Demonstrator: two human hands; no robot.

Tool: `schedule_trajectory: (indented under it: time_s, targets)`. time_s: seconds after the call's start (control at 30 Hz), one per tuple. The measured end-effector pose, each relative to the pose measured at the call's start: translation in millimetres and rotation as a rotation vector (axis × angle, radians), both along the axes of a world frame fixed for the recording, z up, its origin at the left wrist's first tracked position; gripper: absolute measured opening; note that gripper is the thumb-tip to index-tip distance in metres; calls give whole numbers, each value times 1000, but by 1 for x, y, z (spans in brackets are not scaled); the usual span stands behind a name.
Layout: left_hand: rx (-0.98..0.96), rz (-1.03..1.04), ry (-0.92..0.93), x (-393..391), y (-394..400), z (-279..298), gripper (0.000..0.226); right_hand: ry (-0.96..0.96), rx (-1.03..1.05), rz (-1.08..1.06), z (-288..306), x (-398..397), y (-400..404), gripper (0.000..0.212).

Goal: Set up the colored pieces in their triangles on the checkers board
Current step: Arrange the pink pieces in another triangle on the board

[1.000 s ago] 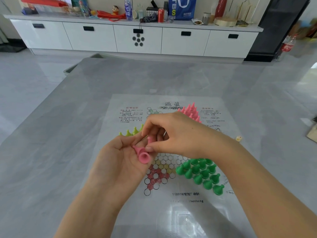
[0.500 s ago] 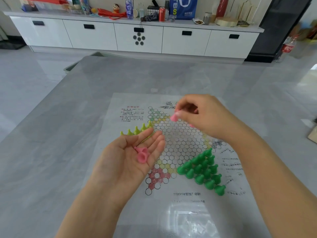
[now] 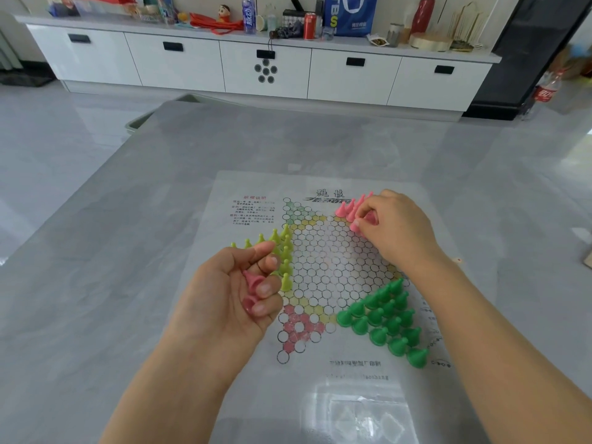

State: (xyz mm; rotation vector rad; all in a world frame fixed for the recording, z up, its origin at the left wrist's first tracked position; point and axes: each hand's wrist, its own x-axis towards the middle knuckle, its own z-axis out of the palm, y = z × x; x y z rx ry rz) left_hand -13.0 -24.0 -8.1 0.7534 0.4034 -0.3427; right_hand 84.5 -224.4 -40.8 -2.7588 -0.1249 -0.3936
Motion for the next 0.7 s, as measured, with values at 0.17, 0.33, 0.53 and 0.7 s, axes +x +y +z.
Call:
schedule_trajectory:
  time_s: [0.17, 0.33, 0.53, 0.7]
  targets:
    - [0, 1, -3, 0, 1, -1, 14, 2, -17, -11, -2, 3, 1, 17]
    - [-1, 4, -3, 1, 2, -1, 13, -7, -2, -13, -5, 4, 0, 19]
    - [-6, 5, -4, 0, 2, -1, 14, 3, -13, -1, -7, 4, -3, 13]
    - [-35, 10, -2, 2, 2, -1, 13, 20, 86, 13, 3, 4, -3, 2]
